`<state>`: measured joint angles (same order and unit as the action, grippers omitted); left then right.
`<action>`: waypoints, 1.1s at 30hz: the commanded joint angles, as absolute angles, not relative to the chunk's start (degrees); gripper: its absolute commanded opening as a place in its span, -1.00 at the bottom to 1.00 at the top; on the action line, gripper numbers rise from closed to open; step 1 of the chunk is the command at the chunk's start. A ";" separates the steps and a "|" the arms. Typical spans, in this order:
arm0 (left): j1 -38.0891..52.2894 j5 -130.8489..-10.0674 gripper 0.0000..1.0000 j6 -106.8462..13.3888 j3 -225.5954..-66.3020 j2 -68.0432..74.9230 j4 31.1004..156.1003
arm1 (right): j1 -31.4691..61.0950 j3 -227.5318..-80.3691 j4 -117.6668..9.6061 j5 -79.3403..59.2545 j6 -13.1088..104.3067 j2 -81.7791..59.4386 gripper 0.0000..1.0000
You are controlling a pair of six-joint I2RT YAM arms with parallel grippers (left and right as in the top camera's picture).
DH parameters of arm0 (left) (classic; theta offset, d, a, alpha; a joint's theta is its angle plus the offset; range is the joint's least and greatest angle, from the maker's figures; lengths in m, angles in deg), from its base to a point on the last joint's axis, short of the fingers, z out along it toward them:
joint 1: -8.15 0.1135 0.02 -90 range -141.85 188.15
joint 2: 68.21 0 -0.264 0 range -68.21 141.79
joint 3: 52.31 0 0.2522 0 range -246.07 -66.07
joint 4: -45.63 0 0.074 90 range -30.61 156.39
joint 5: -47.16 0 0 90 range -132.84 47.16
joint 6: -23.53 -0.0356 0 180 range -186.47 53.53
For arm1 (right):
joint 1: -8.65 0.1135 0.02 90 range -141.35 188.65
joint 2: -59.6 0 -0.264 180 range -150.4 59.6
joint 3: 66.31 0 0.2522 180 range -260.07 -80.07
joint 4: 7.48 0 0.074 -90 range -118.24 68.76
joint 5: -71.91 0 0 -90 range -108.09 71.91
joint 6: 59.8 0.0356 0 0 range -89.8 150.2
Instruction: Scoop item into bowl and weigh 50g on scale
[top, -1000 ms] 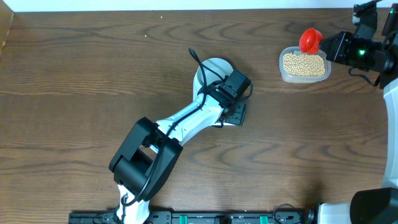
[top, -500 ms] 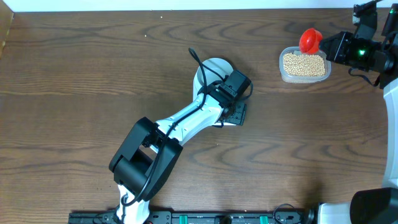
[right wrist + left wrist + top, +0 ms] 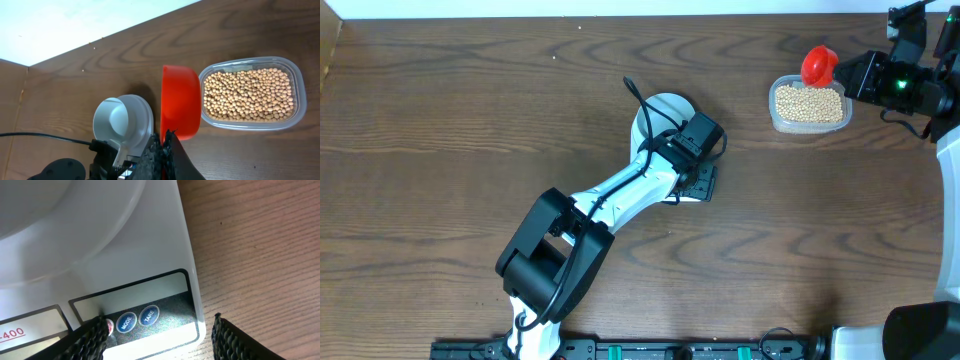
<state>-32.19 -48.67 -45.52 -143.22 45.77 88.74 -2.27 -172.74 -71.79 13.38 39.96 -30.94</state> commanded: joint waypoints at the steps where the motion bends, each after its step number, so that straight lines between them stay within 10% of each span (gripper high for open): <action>1: -31.99 -48.14 0.37 -45.41 -142.67 47.51 89.15 | -2.40 -173.33 -71.92 13.51 38.87 -31.09 -0.98; 33: -31.73 -50.31 0.44 -45.89 -143.68 47.34 89.57 | -2.40 -173.33 -73.52 13.51 37.80 -31.09 -0.98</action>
